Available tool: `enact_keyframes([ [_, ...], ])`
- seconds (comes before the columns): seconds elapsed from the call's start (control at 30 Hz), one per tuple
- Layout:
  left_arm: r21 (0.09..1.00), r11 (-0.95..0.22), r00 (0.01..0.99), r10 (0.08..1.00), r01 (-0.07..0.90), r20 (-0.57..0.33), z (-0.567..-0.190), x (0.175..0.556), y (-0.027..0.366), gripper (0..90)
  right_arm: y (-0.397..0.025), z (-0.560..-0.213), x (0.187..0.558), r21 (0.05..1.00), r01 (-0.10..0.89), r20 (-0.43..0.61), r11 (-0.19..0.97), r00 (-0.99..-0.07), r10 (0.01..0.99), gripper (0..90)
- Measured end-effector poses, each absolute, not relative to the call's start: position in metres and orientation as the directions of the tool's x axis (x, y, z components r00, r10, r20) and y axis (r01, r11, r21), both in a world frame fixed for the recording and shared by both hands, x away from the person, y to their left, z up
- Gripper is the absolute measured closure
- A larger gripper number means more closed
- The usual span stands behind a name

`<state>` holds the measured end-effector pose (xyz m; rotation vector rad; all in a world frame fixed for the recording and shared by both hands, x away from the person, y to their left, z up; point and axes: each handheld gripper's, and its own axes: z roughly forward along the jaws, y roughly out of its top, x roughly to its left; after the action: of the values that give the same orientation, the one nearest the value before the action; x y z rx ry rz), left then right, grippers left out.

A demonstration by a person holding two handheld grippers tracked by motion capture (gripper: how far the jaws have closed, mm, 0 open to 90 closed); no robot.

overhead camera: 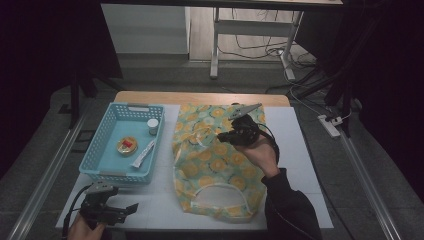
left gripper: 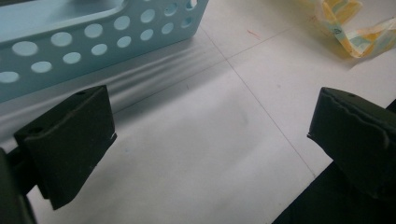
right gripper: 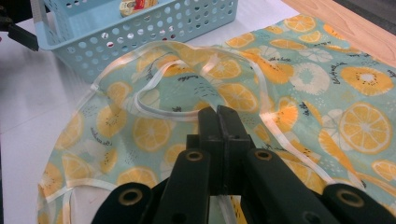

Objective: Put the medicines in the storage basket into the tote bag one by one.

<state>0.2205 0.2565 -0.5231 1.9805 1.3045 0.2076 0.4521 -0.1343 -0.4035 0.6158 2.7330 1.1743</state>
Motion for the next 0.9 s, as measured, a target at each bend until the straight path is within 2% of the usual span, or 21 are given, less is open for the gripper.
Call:
enact_keyframes([
  [0.9, 0.679, -0.222, 0.513, 0.818, 0.700, -0.262, -0.503, 0.220, 0.264, 0.0, -0.136, -0.407, 0.454, 0.717, 0.317, 0.069, 0.621, -0.918, 0.390, 90.0],
])
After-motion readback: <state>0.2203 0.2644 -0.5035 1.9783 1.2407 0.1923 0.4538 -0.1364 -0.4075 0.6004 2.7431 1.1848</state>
